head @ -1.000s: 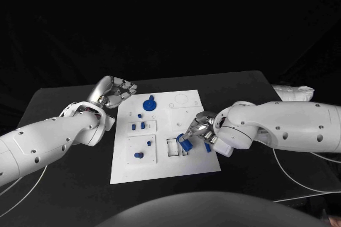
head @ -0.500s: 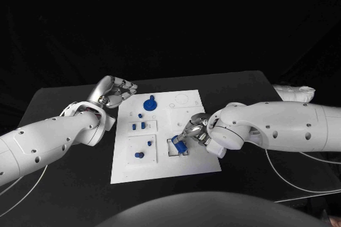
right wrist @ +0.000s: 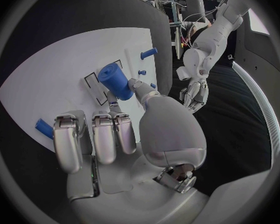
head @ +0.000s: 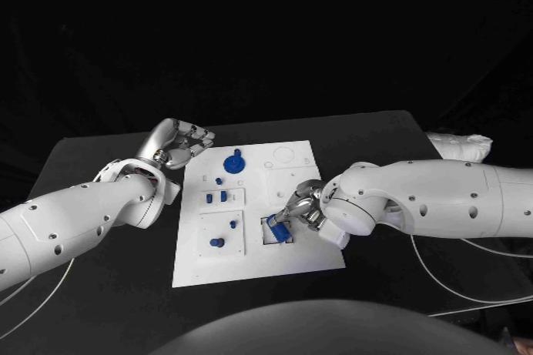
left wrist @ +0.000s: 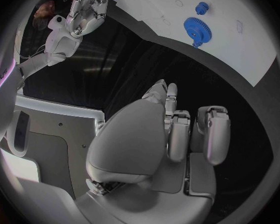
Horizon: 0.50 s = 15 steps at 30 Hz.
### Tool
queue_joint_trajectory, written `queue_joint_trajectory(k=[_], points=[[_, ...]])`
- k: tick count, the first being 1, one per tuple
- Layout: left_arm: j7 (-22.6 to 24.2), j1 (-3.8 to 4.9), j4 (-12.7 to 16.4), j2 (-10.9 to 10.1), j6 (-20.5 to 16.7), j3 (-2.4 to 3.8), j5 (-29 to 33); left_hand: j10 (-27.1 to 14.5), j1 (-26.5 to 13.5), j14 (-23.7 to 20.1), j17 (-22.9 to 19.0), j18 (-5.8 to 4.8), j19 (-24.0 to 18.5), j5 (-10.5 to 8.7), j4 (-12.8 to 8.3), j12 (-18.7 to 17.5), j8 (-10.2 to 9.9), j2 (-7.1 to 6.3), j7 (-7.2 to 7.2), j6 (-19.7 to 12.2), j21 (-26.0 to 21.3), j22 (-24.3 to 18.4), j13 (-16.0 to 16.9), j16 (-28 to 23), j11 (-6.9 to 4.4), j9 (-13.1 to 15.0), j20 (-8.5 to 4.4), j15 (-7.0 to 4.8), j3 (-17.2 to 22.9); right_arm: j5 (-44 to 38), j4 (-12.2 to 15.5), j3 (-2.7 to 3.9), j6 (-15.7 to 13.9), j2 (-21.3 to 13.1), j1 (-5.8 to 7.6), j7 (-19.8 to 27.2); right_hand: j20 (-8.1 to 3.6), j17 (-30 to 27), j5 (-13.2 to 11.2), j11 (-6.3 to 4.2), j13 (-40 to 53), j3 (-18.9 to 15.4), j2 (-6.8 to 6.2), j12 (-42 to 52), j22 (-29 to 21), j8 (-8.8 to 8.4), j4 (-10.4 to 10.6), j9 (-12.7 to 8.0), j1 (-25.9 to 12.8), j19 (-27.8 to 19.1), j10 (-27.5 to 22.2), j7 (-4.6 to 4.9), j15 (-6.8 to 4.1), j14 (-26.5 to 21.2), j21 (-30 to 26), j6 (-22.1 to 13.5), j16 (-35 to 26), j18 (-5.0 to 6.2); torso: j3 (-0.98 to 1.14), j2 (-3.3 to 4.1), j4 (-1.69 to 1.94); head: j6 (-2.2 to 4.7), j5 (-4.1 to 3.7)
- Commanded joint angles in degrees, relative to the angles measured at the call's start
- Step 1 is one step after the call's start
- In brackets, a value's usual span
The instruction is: Assemble the parts on the task board
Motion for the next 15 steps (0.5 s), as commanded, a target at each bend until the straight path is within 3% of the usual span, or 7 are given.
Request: queue_joint_trajectory(k=[1,15], points=[[0.6,0.04,0.1,0.0,0.4,0.05,-0.1,0.1,-0.3,6.0,15.1,-0.94,4.8,-0.22,-0.1,-0.2,-0.2,0.19,0.03,0.3,0.1,14.6,0.0,-0.3,0.15,0.0,-0.23,-0.20,0.4,0.5,0.1,0.03,-0.4,0.3,-0.12,0.0,-0.58,15.1,-0.6,-0.39,15.1,-0.3,-0.11,0.2,15.1,-0.56,0.5,0.0,-0.7,6.0,6.1,-5.48,-0.53,6.1,0.3,7.9,0.2,-0.82,-0.01,0.01,0.00,0.00,0.01],[0.6,0.04,0.1,0.1,0.5,0.05,-0.1,0.1,-0.3,6.0,15.1,-0.94,4.8,-0.22,-0.1,-0.2,-0.2,0.19,0.03,0.3,0.1,14.6,0.0,-0.3,0.15,0.0,-0.23,-0.20,0.4,0.0,0.0,0.03,0.0,0.7,-0.15,-0.3,-0.39,15.1,-4.8,0.02,15.1,-2.9,-1.22,0.2,15.1,-2.56,2.4,-0.1,-3.6,6.0,6.1,-4.92,-0.15,6.1,0.3,7.3,0.2,-0.82,-0.01,0.02,0.02,0.00,-0.05]])
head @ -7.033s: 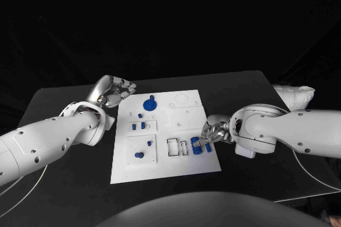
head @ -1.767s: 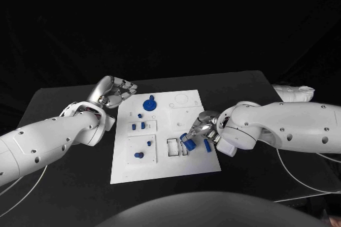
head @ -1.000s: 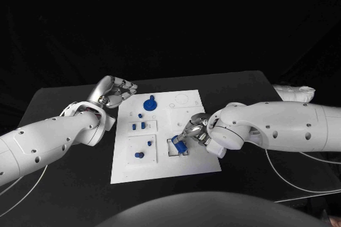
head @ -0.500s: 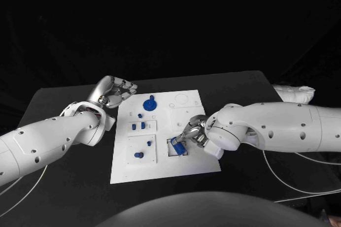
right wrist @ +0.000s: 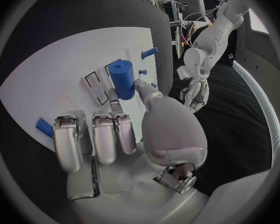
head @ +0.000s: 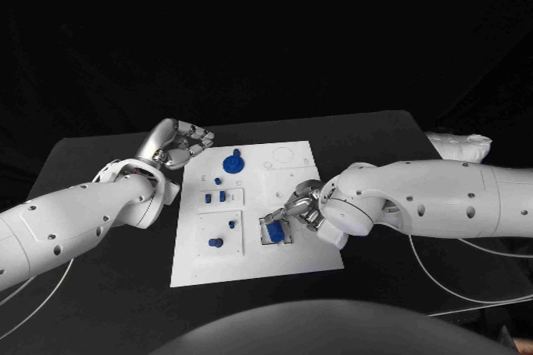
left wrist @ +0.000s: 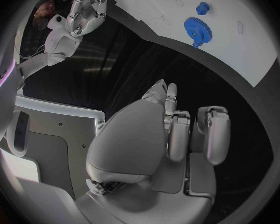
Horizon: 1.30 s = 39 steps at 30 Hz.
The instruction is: Assemble the parts on the task board
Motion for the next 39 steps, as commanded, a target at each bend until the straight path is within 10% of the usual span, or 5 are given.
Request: queue_joint_trajectory(k=[1,26,39], points=[[0.6,0.04,0.1,0.1,0.5,0.04,-0.1,0.1,-0.3,6.0,15.1,-0.94,4.8,-0.22,-0.1,-0.2,-0.2,0.19,0.03,0.3,0.1,14.6,0.0,-0.3,0.15,0.0,-0.23,-0.20,0.4,-0.1,0.1,0.02,0.7,0.2,-0.07,0.1,0.06,15.1,-0.4,-0.05,15.1,-0.4,-0.08,0.2,15.1,-0.34,-0.1,0.0,-0.5,6.0,6.0,-3.34,0.07,5.9,0.3,2.9,0.2,-0.82,0.02,0.00,0.04,0.00,0.04],[0.6,0.04,0.1,0.1,0.7,0.04,-0.1,0.1,-0.3,6.0,15.1,-0.93,4.8,-0.22,-0.1,-0.2,-0.2,0.16,0.00,0.3,0.1,14.6,0.0,-0.3,0.12,0.1,-0.24,-0.22,0.5,-0.8,0.3,0.01,3.3,0.3,-0.07,-1.3,1.74,15.1,-2.9,2.07,15.1,-4.2,-1.25,0.2,15.1,-1.04,0.2,1.3,-1.0,6.0,6.0,-1.04,2.06,5.9,0.3,-3.5,0.2,-0.82,0.01,-0.02,0.01,0.00,0.12],[0.5,0.04,0.0,0.1,0.9,0.04,-0.2,0.1,-0.3,6.0,15.1,-0.93,4.8,-0.21,-0.1,-0.2,-0.2,0.18,-0.02,0.3,0.1,14.6,0.0,-0.3,0.11,0.1,-0.24,-0.23,0.5,-1.1,0.2,0.00,4.2,0.2,-0.07,-2.1,1.84,15.1,-4.3,1.75,15.1,-7.0,0.09,0.2,15.1,7.02,1.0,8.8,-0.5,6.0,6.0,-1.57,1.93,5.9,0.3,-9.0,0.2,-0.82,0.02,0.00,-0.03,0.00,0.09]])
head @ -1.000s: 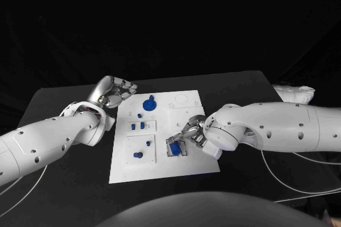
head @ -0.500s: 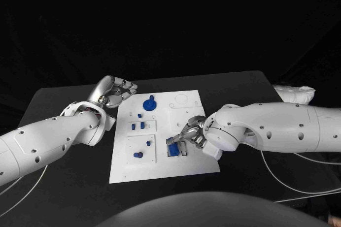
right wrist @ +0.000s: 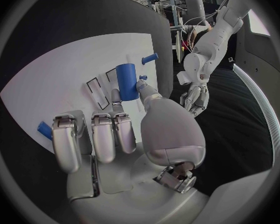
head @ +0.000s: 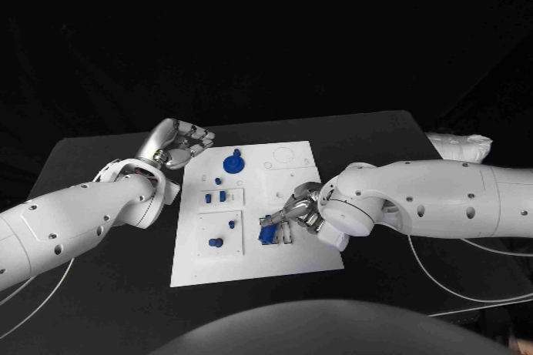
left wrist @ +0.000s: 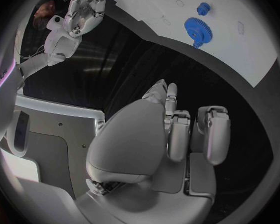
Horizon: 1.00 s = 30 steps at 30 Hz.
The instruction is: Assemble the parts on the task board
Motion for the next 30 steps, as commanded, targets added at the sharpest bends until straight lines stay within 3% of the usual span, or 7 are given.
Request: queue_joint_trajectory(k=[1,4,10,21,26,28,30], points=[[0.5,0.04,0.1,0.1,0.7,0.04,-0.2,0.1,-0.3,6.0,15.1,-0.93,4.8,-0.21,0.0,-0.2,-0.2,0.18,-0.02,0.3,0.1,14.6,0.0,-0.3,0.11,0.1,-0.24,-0.23,0.4,-0.8,0.0,-0.09,1.8,0.0,-0.12,-1.1,0.04,15.1,-0.6,-0.24,15.1,-0.8,0.92,0.2,15.1,3.38,0.1,3.3,0.4,6.0,6.1,-0.07,0.12,6.2,0.3,-2.5,0.2,-0.82,0.01,0.05,0.01,0.00,-0.06],[0.5,0.04,0.1,0.1,0.8,0.04,-0.2,0.1,-0.3,6.0,15.1,-0.93,4.8,-0.21,0.0,-0.2,-0.2,0.18,-0.02,0.3,0.1,14.6,0.0,-0.3,0.11,0.1,-0.24,-0.23,0.4,-1.1,0.0,-0.09,1.9,-0.1,-0.14,-1.1,0.11,15.1,-1.2,-0.23,15.1,-1.7,1.11,0.2,15.1,6.63,0.3,6.5,0.4,6.0,6.1,-0.10,-0.07,6.2,0.3,-5.1,0.2,-0.82,0.01,0.06,0.03,0.00,-0.14],[0.5,0.04,0.1,0.1,0.9,0.04,-0.2,0.1,-0.3,6.0,15.1,-0.93,4.8,-0.21,0.0,-0.2,-0.2,0.18,-0.02,0.3,0.1,14.6,0.0,-0.3,0.11,0.1,-0.24,-0.23,0.4,-1.5,-0.1,-0.10,2.1,0.0,-0.16,-1.1,0.10,15.1,-2.3,-0.10,15.1,-2.3,1.66,0.2,15.1,9.18,0.6,9.1,0.6,6.0,6.1,-0.10,0.03,6.2,0.3,-8.2,0.2,-0.82,0.01,0.02,0.03,0.00,-0.19],[0.5,0.04,0.1,0.1,1.1,0.04,-0.2,0.1,-0.3,6.0,15.1,-0.93,4.8,-0.21,0.0,-0.2,-0.2,0.18,-0.02,0.3,0.1,14.6,0.0,-0.3,0.11,0.1,-0.24,-0.23,0.4,-1.9,0.1,-0.10,1.7,-0.2,-0.18,0.0,0.31,15.1,-7.2,0.18,15.1,-4.7,1.49,0.2,15.1,13.91,2.4,13.5,-0.1,6.0,6.1,0.19,0.25,6.2,0.3,-15.1,0.2,-0.82,0.01,0.06,0.05,0.00,-0.03],[0.5,0.04,0.1,0.1,1.1,0.04,-0.2,0.1,-0.3,6.0,15.1,-0.93,4.8,-0.21,0.0,-0.2,-0.2,0.18,-0.02,0.3,0.1,14.6,0.0,-0.3,0.11,0.1,-0.24,-0.23,0.4,-2.1,0.7,-0.10,-0.7,-0.7,-0.18,3.4,0.22,15.1,-7.7,-0.05,15.1,-5.9,1.87,0.2,15.1,20.42,3.3,18.3,0.1,6.0,6.1,-0.28,0.02,6.2,0.3,-14.2,0.2,-0.82,0.04,0.09,0.00,0.00,0.22],[0.5,0.04,0.1,0.1,1.1,0.04,-0.2,0.1,-0.3,6.0,15.1,-0.93,4.8,-0.21,0.0,-0.2,-0.2,0.18,-0.02,0.3,0.1,14.6,0.0,-0.3,0.11,0.1,-0.24,-0.23,0.4,-2.2,1.1,-0.09,-2.1,-1.1,-0.18,5.7,-0.18,15.1,-7.7,-0.45,15.1,-6.3,2.28,0.2,15.1,24.50,3.4,22.0,0.9,6.0,6.1,-0.68,-0.08,6.2,0.3,-14.3,0.2,-0.82,0.03,0.07,0.03,0.00,0.20],[0.6,0.04,0.1,0.1,1.1,0.04,-0.2,0.1,-0.3,6.0,15.1,-0.92,4.8,-0.21,0.0,-0.2,-0.2,0.18,-0.02,0.4,0.0,14.6,0.0,-0.3,0.11,0.1,-0.24,-0.23,0.4,-2.0,1.6,-0.09,-3.7,-1.7,-0.13,9.7,-0.28,15.1,-7.7,-0.72,15.1,-6.5,2.83,0.2,15.1,26.96,3.4,24.2,1.6,6.0,6.1,-0.91,-0.37,6.2,0.3,-14.1,0.2,-0.82,0.06,0.08,0.04,0.00,0.26]])
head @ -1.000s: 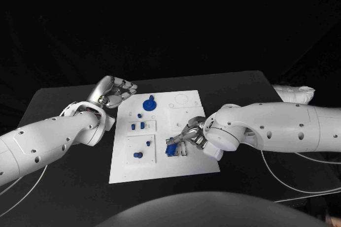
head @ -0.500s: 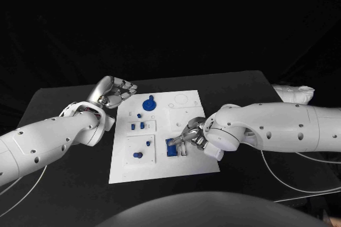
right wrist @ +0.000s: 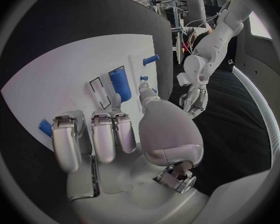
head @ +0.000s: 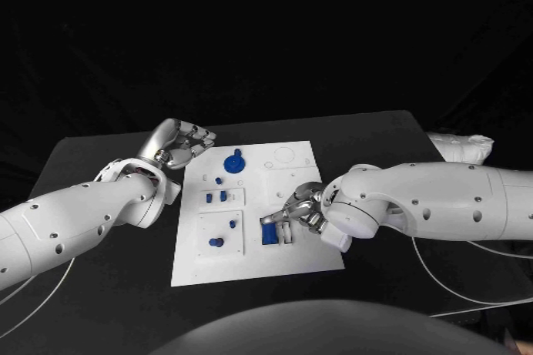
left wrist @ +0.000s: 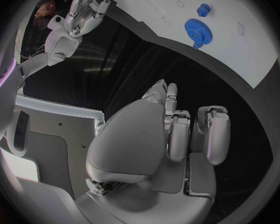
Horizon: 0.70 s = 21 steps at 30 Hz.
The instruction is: Assemble the parts on the task board
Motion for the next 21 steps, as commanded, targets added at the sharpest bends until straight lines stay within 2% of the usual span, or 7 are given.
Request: queue_joint_trajectory(k=[1,7,9,13,14,16,21], points=[[0.6,0.04,0.1,0.1,0.6,0.04,-0.2,0.1,-0.3,6.0,15.1,-0.90,4.7,-0.22,0.0,-0.2,-0.1,0.19,-0.03,0.4,0.0,14.5,0.0,-0.3,0.10,0.1,-0.25,-0.24,0.4,-0.7,0.9,0.00,-4.4,-0.9,0.07,9.8,-0.28,15.1,-0.1,-0.46,15.1,-0.1,0.60,0.2,15.1,2.42,-0.3,2.2,1.2,6.0,6.0,-0.37,-0.49,6.2,0.3,0.2,0.2,-0.82,0.03,0.03,0.03,0.00,0.05],[0.5,0.04,0.1,0.2,0.6,0.04,-0.2,0.1,-0.3,6.0,15.1,-0.90,4.7,-0.22,0.0,-0.2,-0.2,0.16,-0.03,0.4,0.0,14.6,0.0,-0.3,0.11,0.1,-0.25,-0.24,0.4,-4.5,3.4,0.02,-8.7,-5.2,1.38,17.5,-0.93,15.1,2.1,-1.36,15.1,-0.4,1.35,0.2,15.1,4.86,-0.3,4.2,2.3,6.0,6.0,-1.37,-1.24,6.2,0.3,2.3,0.2,-0.82,-0.04,-0.07,0.02,0.00,0.09],[0.5,0.04,0.0,0.3,0.6,0.04,-0.2,0.1,-0.3,6.0,15.1,-0.90,4.7,-0.22,0.0,-0.2,-0.2,0.16,-0.03,0.4,0.0,14.6,0.0,-0.3,0.11,0.1,-0.25,-0.24,0.4,-7.7,4.7,0.01,-8.5,-8.0,2.45,17.5,-1.36,15.1,4.2,-1.74,15.1,-1.0,1.09,0.2,15.1,1.41,0.5,2.0,1.5,6.0,6.0,-1.72,-1.70,6.2,0.3,3.8,0.2,-0.82,-0.14,-0.11,0.05,0.00,-0.04],[0.3,0.04,-0.3,0.6,0.6,0.03,-0.2,0.1,-0.3,6.0,15.1,-0.90,4.7,-0.22,0.0,-0.2,-0.2,0.16,-0.03,0.4,0.0,14.6,0.0,-0.3,0.11,0.1,-0.25,-0.24,0.4,-13.7,6.8,-0.03,-6.2,-12.8,3.58,14.6,-0.97,15.1,5.7,-1.37,15.1,-1.2,0.33,0.2,15.1,-9.05,1.5,-6.2,0.8,6.0,6.0,-1.02,-1.69,6.2,0.3,8.1,0.2,-0.82,-0.22,-0.20,-0.11,0.00,-0.22],[0.3,0.04,-0.4,0.6,0.6,0.03,-0.2,0.1,-0.3,6.0,15.1,-0.90,4.7,-0.22,0.0,-0.2,-0.2,0.16,-0.03,0.4,0.0,14.6,0.0,-0.3,0.11,0.1,-0.25,-0.24,0.4,-14.7,7.1,-0.04,-5.7,-13.6,3.68,14.0,-1.10,15.1,5.8,-1.09,15.1,-1.2,0.25,0.2,15.1,-10.31,1.5,-7.2,0.8,6.0,6.0,-0.99,-1.50,6.2,0.3,8.2,0.2,-0.82,-0.22,-0.21,-0.10,0.00,-0.31],[0.3,0.04,-0.6,0.9,0.6,0.03,-0.2,0.1,-0.3,6.0,15.1,-0.90,4.7,-0.24,0.0,-0.2,-0.2,0.12,-0.02,0.4,0.0,14.5,0.0,-0.3,0.11,0.1,-0.25,-0.24,0.4,-17.4,8.0,-0.08,-3.9,-16.0,3.89,11.9,-0.49,15.1,6.1,-0.09,15.1,-1.0,-0.36,0.2,15.1,-17.23,1.3,-12.7,1.3,6.0,6.0,0.20,-0.82,6.2,0.3,9.6,0.2,-0.82,-0.30,-0.24,-0.09,0.00,-0.72],[0.2,0.04,-0.9,1.4,0.7,0.03,-0.2,0.1,-0.3,6.0,15.1,-0.90,4.7,-0.24,0.0,-0.2,-0.2,0.12,-0.02,0.4,0.0,14.5,0.0,-0.3,0.11,0.1,-0.25,-0.24,0.4,-21.7,9.5,-0.13,1.4,-20.8,3.43,5.8,0.57,15.1,5.8,1.14,15.1,-0.5,-1.33,0.2,15.1,-25.54,1.2,-20.2,1.6,6.0,6.0,1.40,0.51,6.2,0.3,12.0,0.2,-0.82,-0.22,-0.27,-0.25,0.00,-1.47]])
